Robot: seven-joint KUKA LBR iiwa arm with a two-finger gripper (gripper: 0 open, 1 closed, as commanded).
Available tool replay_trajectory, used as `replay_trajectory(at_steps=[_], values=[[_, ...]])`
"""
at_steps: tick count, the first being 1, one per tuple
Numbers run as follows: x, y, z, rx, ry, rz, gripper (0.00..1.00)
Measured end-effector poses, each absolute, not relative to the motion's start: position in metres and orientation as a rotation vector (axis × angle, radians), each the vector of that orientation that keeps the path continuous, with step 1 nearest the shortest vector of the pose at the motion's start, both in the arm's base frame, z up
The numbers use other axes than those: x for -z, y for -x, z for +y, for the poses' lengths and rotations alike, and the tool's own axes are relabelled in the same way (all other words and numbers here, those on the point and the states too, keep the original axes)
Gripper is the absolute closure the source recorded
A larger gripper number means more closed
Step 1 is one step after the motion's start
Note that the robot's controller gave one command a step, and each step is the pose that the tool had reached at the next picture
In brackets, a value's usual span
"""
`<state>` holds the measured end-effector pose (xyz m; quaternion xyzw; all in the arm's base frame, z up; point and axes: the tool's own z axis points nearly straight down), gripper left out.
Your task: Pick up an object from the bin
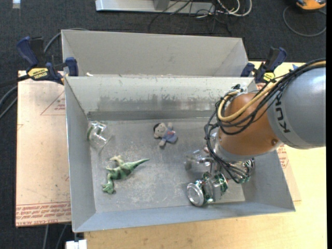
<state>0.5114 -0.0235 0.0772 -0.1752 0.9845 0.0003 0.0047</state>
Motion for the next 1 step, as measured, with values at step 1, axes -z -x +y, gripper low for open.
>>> replay_trajectory(at_steps=[1], values=[[-0.0723, -0.4876, -0.0505, -0.006, 0.151, 3.134, 1.0]])
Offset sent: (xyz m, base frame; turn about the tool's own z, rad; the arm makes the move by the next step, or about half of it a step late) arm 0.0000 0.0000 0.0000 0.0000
